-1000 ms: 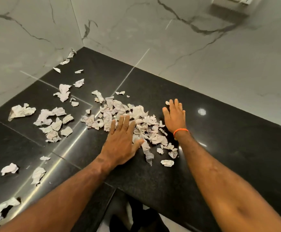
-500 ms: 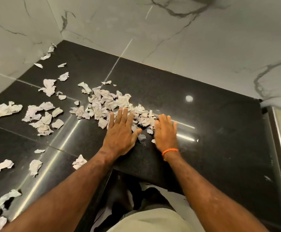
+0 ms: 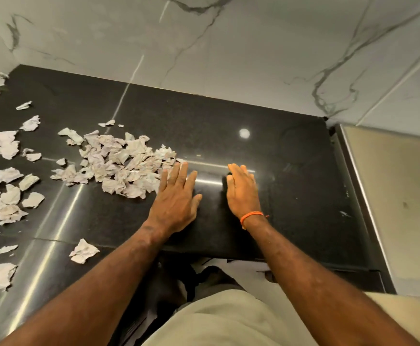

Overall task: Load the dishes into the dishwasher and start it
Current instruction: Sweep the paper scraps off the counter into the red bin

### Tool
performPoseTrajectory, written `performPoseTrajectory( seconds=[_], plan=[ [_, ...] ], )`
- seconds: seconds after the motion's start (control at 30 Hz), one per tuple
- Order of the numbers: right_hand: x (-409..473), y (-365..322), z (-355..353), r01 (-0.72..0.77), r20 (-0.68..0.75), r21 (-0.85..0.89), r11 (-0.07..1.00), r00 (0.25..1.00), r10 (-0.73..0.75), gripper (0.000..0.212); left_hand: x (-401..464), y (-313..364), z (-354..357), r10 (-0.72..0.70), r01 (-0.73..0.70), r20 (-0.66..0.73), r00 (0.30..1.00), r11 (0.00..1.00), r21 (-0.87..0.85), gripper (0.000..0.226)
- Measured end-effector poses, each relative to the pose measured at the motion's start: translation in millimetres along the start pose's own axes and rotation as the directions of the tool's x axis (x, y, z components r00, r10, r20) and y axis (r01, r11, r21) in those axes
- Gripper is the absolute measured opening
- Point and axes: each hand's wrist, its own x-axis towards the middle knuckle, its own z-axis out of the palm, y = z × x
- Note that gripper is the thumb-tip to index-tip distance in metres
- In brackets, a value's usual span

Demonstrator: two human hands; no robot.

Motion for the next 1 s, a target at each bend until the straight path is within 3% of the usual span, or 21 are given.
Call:
performPoseTrajectory(
  seconds=[0.13, 0.2, 0.27, 0.43, 0.6, 0.77, 0.87, 0.93, 1.0],
  plan=[
    [-13.9, 37.9, -17.3, -0.162, -0.073, -0.354, 0.921, 0.987, 0.145, 0.050, 16.7, 19.1, 12.1, 0.096, -0.104, 0.115, 0.989, 0.992, 0.068, 0.075],
    [-19.0, 38.8, -8.7, -0.253, -0.027, -0.428, 0.868, 0.963, 0.268, 0.064, 15.9, 15.0, 14.3, 0.073, -0.093, 0.146, 0.987, 0.987, 0.133, 0.072],
    [-18.0, 26.8, 5.2, -0.257, 0.009, -0.442, 0.859, 0.957, 0.291, 0.074, 9.1, 0.4, 13.6, -0.002, -0.024, 0.141, 0.990, 0.983, 0.181, 0.064],
    [0.7, -32.4, 49.1, -0.006, 0.132, -0.406, 0.914, 0.989, 0.066, 0.079, -22.5, -58.7, -13.2, -0.158, 0.136, 0.106, 0.982, 0.972, 0.194, 0.065],
    [18.2, -102.4, 100.6, 0.180, 0.263, -0.302, 0.936, 0.960, -0.100, 0.084, -65.3, -103.8, -44.9, -0.285, 0.279, 0.008, 0.958, 0.943, 0.181, 0.059],
    [24.4, -151.0, 130.0, 0.348, 0.417, -0.175, 0.921, 0.873, -0.251, 0.081, -116.1, -126.5, -61.9, -0.476, 0.476, -0.006, 0.879, 0.878, 0.056, 0.063],
    [12.6, -162.5, 126.7, 0.434, 0.329, -0.089, 0.897, 0.863, -0.385, 0.088, -149.3, -133.7, -65.3, -0.610, 0.609, -0.053, 0.791, 0.792, -0.027, 0.062],
    [-11.5, -170.3, 125.6, 0.635, 0.283, -0.062, 0.770, 0.751, -0.596, 0.093, -172.0, -133.3, -61.0, -0.707, 0.703, -0.101, 0.700, 0.707, -0.080, 0.060],
    [-43.6, -179.8, 131.2, 0.785, 0.345, -0.003, 0.619, 0.582, -0.736, 0.103, -192.2, -127.7, -55.3, -0.767, 0.761, -0.124, 0.630, 0.641, -0.098, 0.056]
  ],
)
